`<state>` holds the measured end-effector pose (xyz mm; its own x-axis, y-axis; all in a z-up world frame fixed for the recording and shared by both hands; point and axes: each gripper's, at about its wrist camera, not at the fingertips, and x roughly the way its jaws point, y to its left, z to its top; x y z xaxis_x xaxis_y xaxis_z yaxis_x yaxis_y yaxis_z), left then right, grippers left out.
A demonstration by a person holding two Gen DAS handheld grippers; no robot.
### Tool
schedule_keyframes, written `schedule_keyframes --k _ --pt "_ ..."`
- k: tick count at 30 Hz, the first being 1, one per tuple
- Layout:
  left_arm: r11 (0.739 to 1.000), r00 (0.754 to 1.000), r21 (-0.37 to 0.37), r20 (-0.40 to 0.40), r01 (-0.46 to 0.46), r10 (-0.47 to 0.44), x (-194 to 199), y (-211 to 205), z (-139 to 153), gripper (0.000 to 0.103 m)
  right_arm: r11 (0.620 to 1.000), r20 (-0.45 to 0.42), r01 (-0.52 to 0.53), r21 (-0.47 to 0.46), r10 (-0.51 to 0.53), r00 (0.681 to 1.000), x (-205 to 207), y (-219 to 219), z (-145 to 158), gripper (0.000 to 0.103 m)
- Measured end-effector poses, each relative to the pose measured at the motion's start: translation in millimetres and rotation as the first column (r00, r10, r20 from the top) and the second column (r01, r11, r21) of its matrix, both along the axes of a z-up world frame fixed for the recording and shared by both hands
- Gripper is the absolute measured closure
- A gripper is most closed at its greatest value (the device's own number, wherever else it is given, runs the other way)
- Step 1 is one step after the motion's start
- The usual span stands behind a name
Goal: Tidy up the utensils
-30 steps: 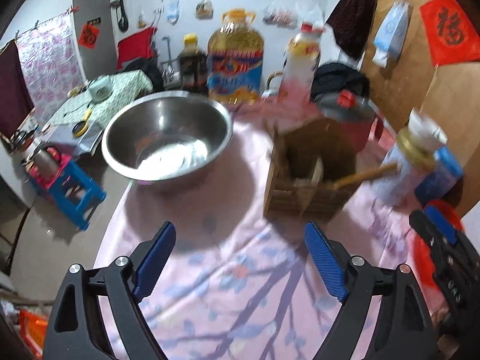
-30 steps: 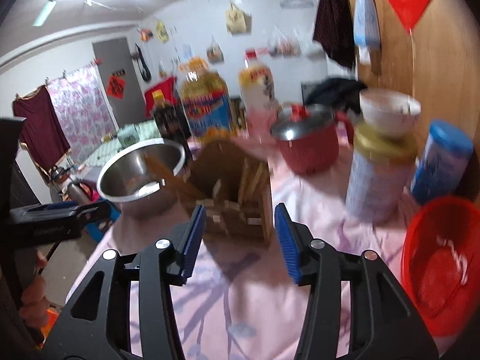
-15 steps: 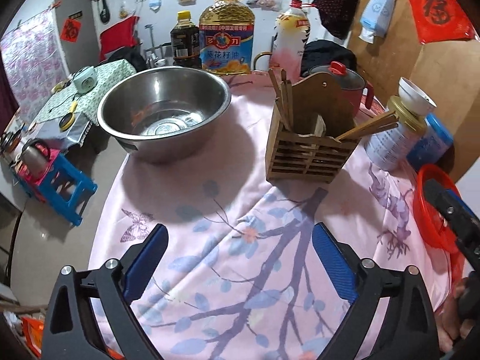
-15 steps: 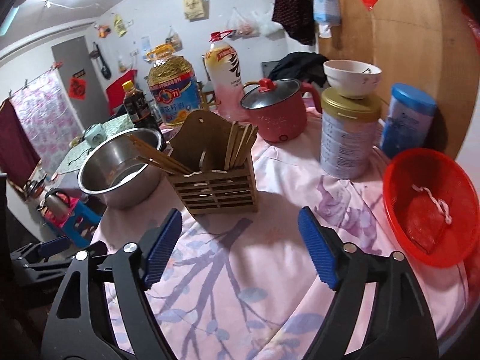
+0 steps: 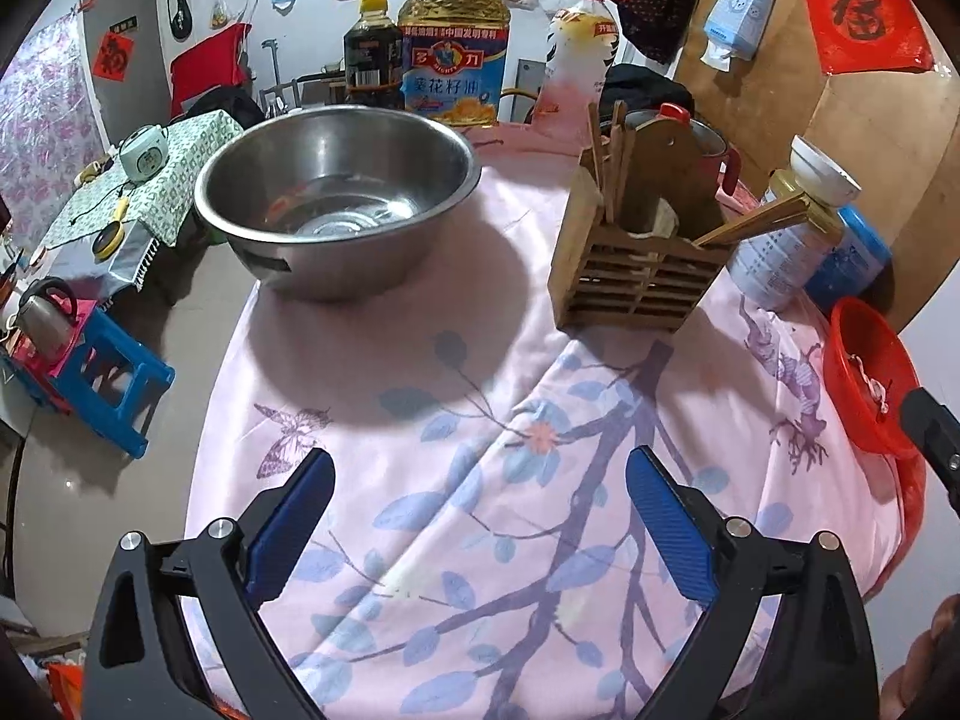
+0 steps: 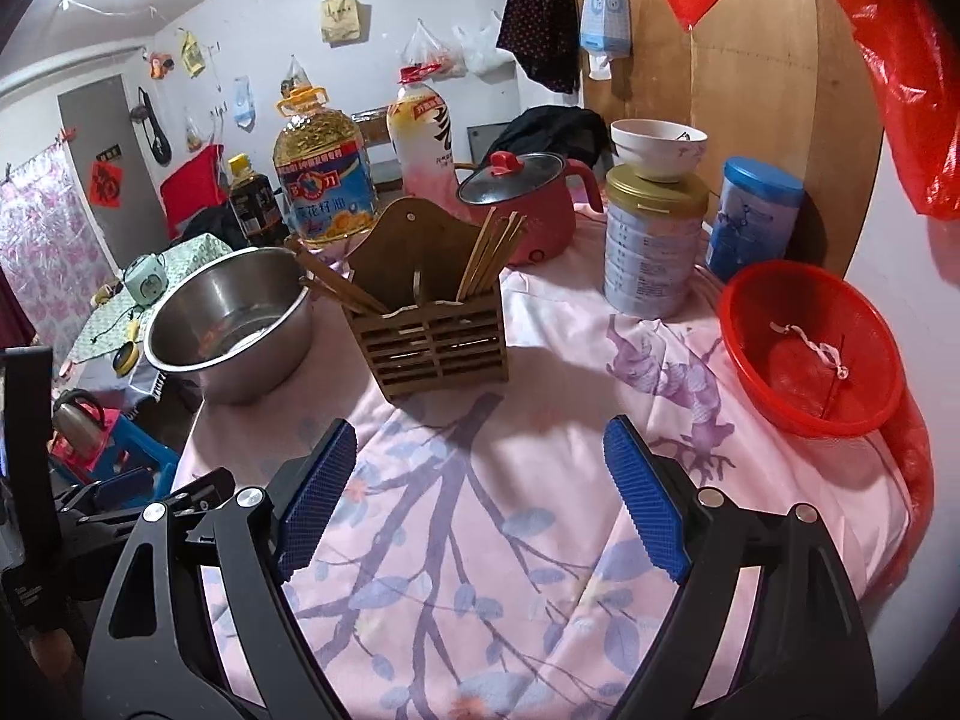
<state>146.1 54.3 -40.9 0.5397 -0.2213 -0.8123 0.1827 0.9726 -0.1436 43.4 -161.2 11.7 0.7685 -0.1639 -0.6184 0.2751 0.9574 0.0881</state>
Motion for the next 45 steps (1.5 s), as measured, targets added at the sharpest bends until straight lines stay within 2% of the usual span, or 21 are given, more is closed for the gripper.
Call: schedule_keyframes --k 3,10,17,27,35,45 --pt "1.000 1.000 0.011 -0.001 -0.010 0.010 -1.7 -1.8 1.2 0.007 0.999 0.019 -0.024 -0.021 0.024 1.000 0.6 2.3 0.2 0.021" --pt "0.993 0.993 0.060 0.072 -0.103 0.098 -6.8 -17.4 19.0 0.007 0.990 0.038 -0.139 -0.033 0.140 0.989 27.3 -10.1 3.4 0.021" --pt "0.981 0.983 0.091 0.086 -0.168 0.161 -7.0 -34.6 25.7 0.007 0.975 0.051 -0.215 -0.049 0.217 0.975 38.3 -26.6 6.5 0.021" --pt "0.978 0.982 0.141 0.134 -0.152 0.133 -11.4 -53.1 38.7 0.007 0.981 0.090 -0.191 -0.021 0.192 0.977 33.4 -42.7 6.4 0.021" --pt "0.982 0.984 0.143 0.150 -0.123 0.101 -9.4 -58.6 40.6 0.006 0.987 0.084 -0.155 -0.036 0.157 0.984 29.7 -43.2 5.6 0.018" --pt "0.981 0.980 0.141 0.170 -0.130 0.106 -8.3 -55.3 42.3 0.006 0.986 0.080 -0.159 -0.043 0.162 0.984 31.3 -39.0 4.5 0.018"
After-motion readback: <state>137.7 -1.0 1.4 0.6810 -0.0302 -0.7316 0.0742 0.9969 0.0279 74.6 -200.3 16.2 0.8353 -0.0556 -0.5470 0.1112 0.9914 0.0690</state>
